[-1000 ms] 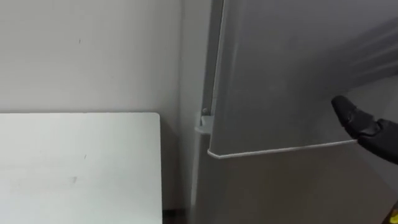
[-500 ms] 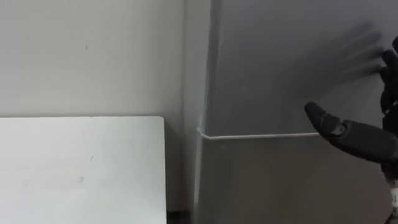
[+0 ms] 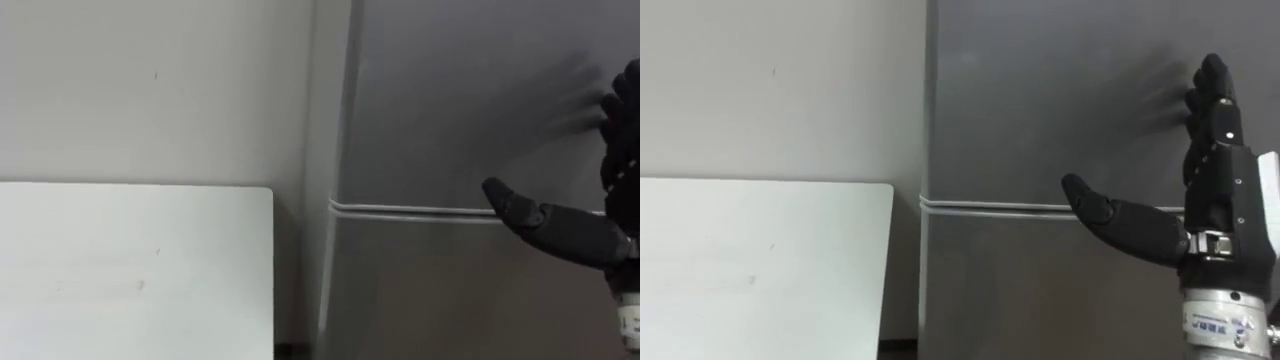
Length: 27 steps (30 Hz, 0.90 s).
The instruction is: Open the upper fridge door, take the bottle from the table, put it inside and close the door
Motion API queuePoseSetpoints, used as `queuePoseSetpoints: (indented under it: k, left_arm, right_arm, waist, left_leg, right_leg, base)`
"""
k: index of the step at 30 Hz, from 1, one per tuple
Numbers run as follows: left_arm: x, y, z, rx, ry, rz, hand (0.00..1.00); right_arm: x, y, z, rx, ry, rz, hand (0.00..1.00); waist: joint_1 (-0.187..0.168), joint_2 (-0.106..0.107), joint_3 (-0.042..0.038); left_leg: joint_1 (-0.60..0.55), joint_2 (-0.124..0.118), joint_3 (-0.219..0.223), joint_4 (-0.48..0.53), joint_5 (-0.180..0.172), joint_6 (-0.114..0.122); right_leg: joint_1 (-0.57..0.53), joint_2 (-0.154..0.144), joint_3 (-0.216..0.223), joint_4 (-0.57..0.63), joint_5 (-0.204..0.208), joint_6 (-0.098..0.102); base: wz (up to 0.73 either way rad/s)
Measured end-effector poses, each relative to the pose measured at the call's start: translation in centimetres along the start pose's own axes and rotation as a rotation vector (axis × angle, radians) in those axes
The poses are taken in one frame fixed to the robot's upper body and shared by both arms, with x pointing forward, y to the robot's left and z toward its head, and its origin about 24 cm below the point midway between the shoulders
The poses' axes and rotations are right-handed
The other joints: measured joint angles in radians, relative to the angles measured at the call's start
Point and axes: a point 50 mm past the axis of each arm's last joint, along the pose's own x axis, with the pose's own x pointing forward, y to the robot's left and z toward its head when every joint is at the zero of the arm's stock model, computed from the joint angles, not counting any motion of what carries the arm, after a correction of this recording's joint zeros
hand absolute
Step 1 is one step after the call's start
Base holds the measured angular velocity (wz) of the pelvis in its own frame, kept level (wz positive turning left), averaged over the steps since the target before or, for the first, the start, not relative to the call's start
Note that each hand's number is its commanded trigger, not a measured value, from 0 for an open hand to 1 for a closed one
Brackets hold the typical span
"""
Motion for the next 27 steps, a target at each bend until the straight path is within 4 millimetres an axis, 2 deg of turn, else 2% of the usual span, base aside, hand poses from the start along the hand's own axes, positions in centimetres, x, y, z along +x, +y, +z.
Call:
queuePoseSetpoints:
  k: [15, 22, 23, 27]
  left_arm:
    - [0.0, 0.0, 0.4, 0.043, 0.032, -0.010, 0.00]
    - [0.0, 0.0, 0.2, 0.039, 0.036, -0.006, 0.00]
    - [0.0, 0.0, 0.1, 0.036, 0.038, -0.006, 0.00]
    - [-0.2, 0.0, -0.8, 0.026, 0.054, -0.007, 0.00]
  right_arm:
    - [-0.8, 0.4, -3.5, -0.249, 0.088, 0.080, 0.00]
    - [-1.9, 0.4, -5.4, -0.283, 0.173, 0.111, 0.00]
    - [-2.3, 0.2, -5.6, -0.289, 0.193, 0.113, 0.00]
    - [-3.8, -0.5, -6.5, -0.283, 0.260, 0.122, 0.00]
  waist:
    - [0.003, 0.003, -0.0038]
    - [0.002, -0.006, -0.0109]
    - [0.002, -0.009, -0.0149]
    - [-0.003, -0.002, -0.0198]
  left_leg:
    - [0.012, 0.001, -0.005, 0.009, 0.004, 0.002]
    - [0.011, 0.000, -0.008, 0.018, 0.007, 0.004]
    - [0.003, -0.001, -0.013, 0.021, 0.008, 0.004]
    - [-0.004, 0.001, -0.020, 0.028, 0.009, 0.004]
  right_leg:
    - [0.018, -0.003, -0.011, -0.015, 0.017, -0.005]
    - [0.021, -0.006, -0.014, -0.011, 0.021, -0.003]
    - [0.017, -0.007, -0.018, -0.011, 0.020, -0.002]
    - [0.023, -0.003, -0.026, -0.029, 0.032, -0.005]
  base:
    - [0.01]
    - [0.02]
    - [0.10]
    - [0.06]
